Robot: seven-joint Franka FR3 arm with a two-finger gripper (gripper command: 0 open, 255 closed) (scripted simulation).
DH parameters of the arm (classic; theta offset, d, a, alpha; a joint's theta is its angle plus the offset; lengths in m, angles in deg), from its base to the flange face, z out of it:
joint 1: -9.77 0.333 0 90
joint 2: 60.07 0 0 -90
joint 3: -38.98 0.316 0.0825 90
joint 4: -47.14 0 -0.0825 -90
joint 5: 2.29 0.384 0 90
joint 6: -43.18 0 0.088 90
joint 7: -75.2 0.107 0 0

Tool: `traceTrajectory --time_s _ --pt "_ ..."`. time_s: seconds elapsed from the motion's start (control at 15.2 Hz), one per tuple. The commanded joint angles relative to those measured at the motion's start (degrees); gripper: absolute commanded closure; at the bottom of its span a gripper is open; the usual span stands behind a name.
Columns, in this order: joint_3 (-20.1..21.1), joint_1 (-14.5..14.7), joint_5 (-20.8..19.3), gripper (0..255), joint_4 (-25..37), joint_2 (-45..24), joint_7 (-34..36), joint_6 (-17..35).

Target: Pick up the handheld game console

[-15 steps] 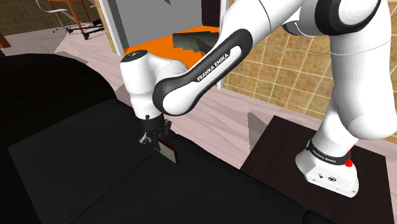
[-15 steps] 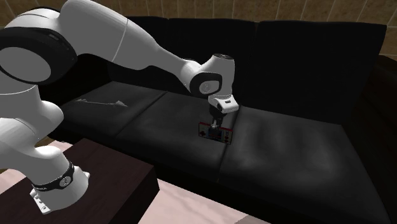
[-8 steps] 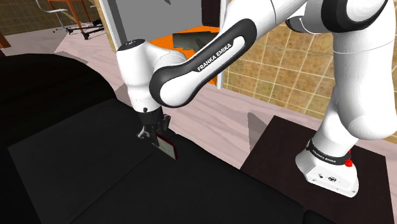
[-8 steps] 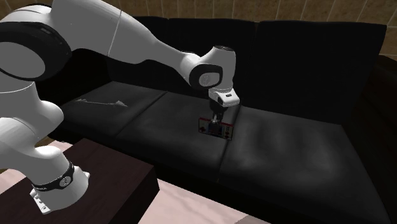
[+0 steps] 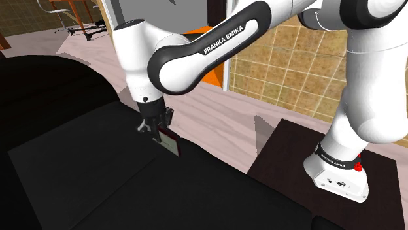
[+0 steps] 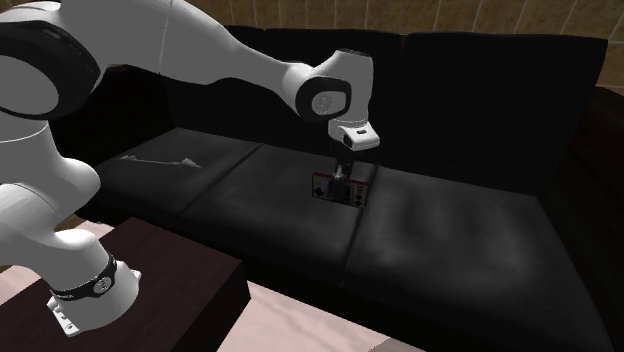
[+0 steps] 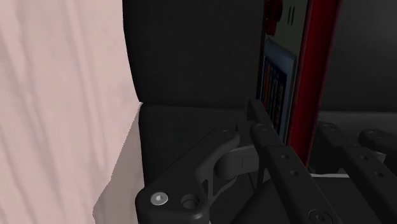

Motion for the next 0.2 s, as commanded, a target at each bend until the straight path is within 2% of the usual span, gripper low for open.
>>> traceTrajectory --time_s 0.0,0.13 --pt "0.2 0.0 0.3 255 0.8 0.5 -0.1 -1.3" --pt "0.2 0.0 0.3 255 0.9 0.5 -0.1 -1.4"
